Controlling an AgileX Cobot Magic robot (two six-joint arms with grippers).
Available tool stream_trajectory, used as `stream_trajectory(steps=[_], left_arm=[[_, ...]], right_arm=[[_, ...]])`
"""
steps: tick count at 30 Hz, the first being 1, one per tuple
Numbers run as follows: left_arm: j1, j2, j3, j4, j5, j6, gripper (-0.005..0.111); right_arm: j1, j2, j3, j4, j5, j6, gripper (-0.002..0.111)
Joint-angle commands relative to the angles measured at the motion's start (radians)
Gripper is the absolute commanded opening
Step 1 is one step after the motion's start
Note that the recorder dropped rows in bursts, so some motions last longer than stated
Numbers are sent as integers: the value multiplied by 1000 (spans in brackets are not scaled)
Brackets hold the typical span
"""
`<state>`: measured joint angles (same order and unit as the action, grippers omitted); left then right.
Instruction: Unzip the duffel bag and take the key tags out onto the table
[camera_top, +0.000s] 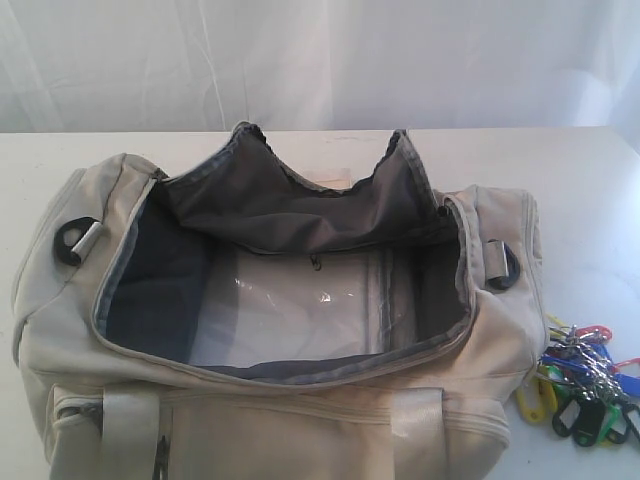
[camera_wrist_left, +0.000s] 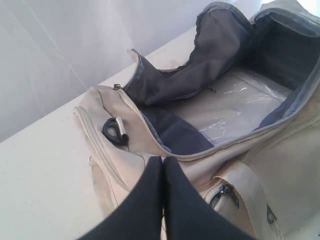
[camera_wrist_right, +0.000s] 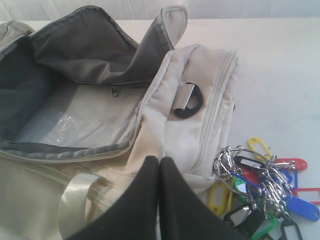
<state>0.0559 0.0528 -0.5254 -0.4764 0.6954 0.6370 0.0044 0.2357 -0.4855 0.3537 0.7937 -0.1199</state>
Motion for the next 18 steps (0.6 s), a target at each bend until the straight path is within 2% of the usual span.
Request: stream_trajectory(steps=[1,14,16,18], left_arm=[[1,-7,6,-13,3,-10,0],[1,-7,8,50,3,-10,0],[1,-7,26,68,-32,-10,0],[1,-7,77,55,-143,-37,0]], right_arm=[[4,-5,4,0,-3,1,0],[4,-5,4,0,-3,1,0],[4,-5,4,0,-3,1,0],[4,-5,4,0,-3,1,0]])
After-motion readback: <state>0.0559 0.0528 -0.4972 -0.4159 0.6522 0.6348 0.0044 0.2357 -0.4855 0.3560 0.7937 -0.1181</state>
